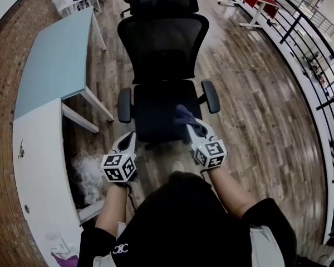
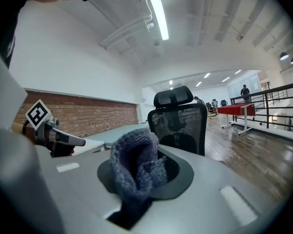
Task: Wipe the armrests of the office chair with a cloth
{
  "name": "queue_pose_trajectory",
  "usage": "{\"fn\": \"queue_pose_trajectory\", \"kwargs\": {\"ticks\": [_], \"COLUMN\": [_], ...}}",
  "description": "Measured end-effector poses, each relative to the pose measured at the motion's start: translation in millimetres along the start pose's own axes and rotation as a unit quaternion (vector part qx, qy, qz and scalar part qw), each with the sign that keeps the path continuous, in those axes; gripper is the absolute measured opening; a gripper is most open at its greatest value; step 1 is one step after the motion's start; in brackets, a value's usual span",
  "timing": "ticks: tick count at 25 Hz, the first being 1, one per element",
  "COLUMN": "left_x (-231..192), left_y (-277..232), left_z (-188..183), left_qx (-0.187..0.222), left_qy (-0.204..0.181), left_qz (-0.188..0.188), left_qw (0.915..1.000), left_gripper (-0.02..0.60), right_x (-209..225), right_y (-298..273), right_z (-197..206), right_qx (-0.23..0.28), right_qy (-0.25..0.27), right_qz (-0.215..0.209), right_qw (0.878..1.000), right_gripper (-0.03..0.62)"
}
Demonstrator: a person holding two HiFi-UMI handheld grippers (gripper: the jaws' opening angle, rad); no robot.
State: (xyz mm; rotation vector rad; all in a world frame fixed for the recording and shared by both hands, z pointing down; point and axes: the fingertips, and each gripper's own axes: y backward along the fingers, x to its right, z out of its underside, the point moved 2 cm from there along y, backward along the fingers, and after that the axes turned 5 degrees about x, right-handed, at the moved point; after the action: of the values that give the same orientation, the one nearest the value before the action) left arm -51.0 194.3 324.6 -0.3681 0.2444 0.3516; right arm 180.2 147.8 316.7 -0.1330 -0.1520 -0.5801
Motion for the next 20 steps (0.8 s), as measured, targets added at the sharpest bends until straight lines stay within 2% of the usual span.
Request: {"fn": "queue_pose_trajectory", "kwargs": {"ticks": [3, 11, 15, 20], "left_x": [1.3, 14.6, 19.0, 13.0], "left_y": [37.7, 129.0, 163.6, 190.7], "left_z": [11.1, 26.5, 38.1, 51.4], "left_qx": [0.007, 0.033, 0.034, 0.031], "left_qy": [-0.001, -0.03, -0.026, -0.01], "left_qz": [0.006, 0.031, 0.038, 0.028], "left_qw": [1.0, 0.9985, 0.9984, 0.9991], "left_gripper": [0.006, 0.006, 0.006, 0.006], "right_x": [-31.1, -115.7, -146.9, -170.5], "right_y": [26.0, 98.6, 124.2, 136.0], "right_z": [6.8, 12.3, 8.6, 7.1], "right_qx": [0.002, 0.013, 0.012, 0.007], "right_qy": [-0.009, 0.005, 0.014, 0.03], "right_qz": [0.005, 0.01, 0.012, 0.003], "right_qw": [1.0, 1.0, 1.0, 1.0], "right_gripper": [0.054, 0.054, 0.054, 0.054]}}
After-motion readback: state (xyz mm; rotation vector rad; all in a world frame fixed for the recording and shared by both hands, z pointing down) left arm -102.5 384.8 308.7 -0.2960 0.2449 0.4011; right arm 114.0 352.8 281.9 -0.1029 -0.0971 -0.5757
